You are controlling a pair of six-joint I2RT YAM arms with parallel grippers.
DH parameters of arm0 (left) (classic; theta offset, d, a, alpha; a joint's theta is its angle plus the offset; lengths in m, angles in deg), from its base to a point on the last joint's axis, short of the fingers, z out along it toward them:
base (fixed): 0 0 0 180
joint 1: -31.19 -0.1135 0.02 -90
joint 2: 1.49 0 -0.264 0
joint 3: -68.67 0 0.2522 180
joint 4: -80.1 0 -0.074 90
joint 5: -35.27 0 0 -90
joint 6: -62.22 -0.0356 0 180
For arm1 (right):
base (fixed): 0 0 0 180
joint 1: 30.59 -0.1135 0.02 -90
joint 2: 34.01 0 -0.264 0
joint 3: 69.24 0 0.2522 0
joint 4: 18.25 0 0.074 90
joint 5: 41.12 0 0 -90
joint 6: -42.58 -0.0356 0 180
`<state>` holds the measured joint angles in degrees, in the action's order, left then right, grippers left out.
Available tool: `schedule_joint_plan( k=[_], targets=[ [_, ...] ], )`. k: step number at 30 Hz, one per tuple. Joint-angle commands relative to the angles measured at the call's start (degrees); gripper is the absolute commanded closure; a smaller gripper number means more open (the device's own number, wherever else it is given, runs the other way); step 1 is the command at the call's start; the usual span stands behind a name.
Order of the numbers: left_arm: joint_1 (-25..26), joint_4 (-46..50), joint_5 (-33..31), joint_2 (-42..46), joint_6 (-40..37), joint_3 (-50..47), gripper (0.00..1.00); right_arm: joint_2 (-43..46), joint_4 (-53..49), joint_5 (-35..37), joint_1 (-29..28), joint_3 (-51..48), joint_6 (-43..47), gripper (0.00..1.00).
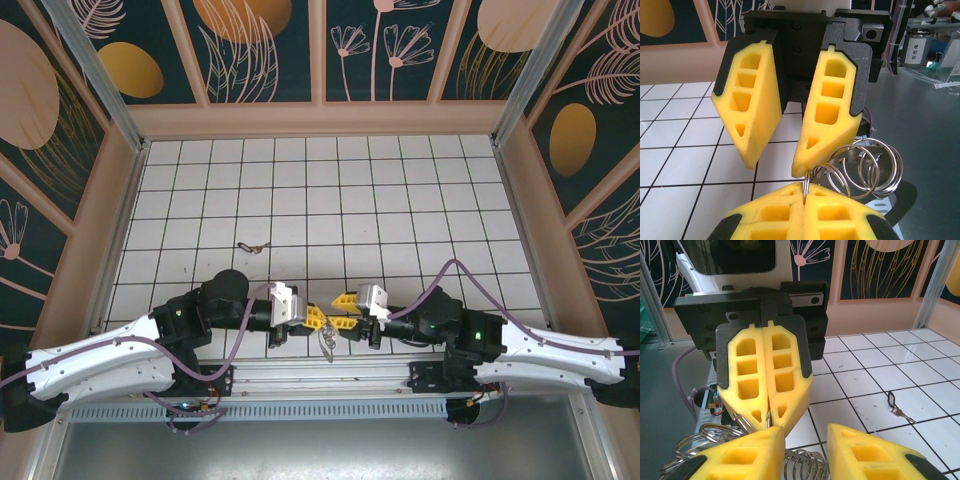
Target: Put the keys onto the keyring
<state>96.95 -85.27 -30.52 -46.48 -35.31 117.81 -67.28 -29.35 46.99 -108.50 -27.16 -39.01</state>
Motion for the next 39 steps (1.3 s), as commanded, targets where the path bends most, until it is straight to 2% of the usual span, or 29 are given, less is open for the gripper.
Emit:
schedule_joint_plan(
  k=[1, 30, 39],
  targets=[
    [-0.5, -4.4, -4.6, 0.6, -1.0, 1.9, 1.0, -0.5, -0.6, -6.6, -0.5, 1.7, -0.6, 0.7],
    [-0.5, -5.4, -7.3, 2.6, -0.2, 0.3, 1.0, -1.0, -0.2, -8.2, -0.6, 1.3, -0.2, 0.71],
    [-0.5, -5.4, -6.1, 2.0, -0.2, 0.1, 1.0, -0.5, 0.9, -5.5, -0.6, 0.8, 0.4, 0.73]
  ],
)
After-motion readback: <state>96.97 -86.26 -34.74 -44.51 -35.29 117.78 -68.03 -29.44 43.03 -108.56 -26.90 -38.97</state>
